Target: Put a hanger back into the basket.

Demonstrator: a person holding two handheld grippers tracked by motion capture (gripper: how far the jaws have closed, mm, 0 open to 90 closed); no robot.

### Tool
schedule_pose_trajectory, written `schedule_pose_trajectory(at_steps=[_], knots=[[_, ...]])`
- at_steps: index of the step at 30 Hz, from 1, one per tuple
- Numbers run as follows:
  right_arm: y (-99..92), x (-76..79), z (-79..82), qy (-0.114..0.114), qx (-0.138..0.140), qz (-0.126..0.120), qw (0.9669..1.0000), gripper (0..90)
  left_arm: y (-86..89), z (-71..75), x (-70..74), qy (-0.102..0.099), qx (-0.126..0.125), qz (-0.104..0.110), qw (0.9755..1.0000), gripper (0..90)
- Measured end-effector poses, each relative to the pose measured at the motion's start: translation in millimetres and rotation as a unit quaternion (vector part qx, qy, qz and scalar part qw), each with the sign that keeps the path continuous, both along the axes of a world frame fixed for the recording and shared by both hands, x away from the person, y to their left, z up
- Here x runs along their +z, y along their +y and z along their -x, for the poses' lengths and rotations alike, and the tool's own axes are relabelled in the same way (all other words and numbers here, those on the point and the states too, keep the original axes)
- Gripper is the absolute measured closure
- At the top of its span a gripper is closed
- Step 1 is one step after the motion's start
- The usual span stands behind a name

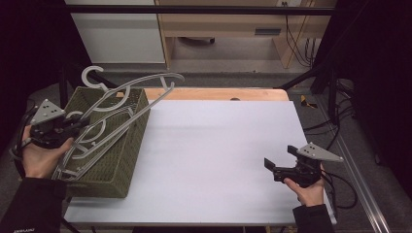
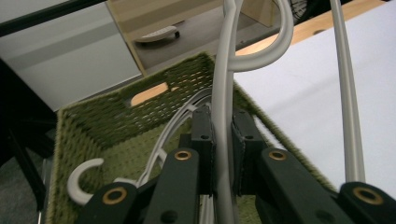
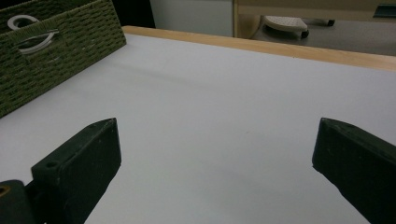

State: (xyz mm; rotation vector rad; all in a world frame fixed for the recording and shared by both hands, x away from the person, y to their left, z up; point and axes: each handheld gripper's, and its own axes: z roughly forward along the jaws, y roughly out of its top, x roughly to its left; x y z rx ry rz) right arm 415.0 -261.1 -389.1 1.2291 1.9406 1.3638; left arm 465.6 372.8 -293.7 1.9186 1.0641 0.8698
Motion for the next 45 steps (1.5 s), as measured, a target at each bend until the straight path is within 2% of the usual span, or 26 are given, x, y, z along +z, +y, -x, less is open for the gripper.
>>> schedule_pose_trajectory(at_steps=[5,9,14,31,45], knots=[[-0.1,0.2,0.2,0.000,-0.001,0.002,1.0000,1.6,21.8,-5.1,-7.3,0.010,0.020,0.005,0.9997,81.6],[1.8,-1.2,-1.0,0.009,-0.001,0.007,0.9999,1.6,35.8,-8.0,-13.6,0.015,0.033,0.009,0.9993,81.6],[2.1,-1.5,-1.3,0.008,0.000,0.006,0.9999,1.6,51.2,-11.5,-21.8,0.026,0.046,0.000,0.9986,81.6],[4.4,-4.1,-3.2,0.013,0.001,0.012,0.9998,1.6,83.1,-13.8,-37.4,0.040,0.069,-0.016,0.9967,81.6],[6.1,-5.9,-4.9,0.015,0.007,0.013,0.9998,1.6,97.6,-4.5,-43.7,0.039,0.066,-0.013,0.9970,81.6]])
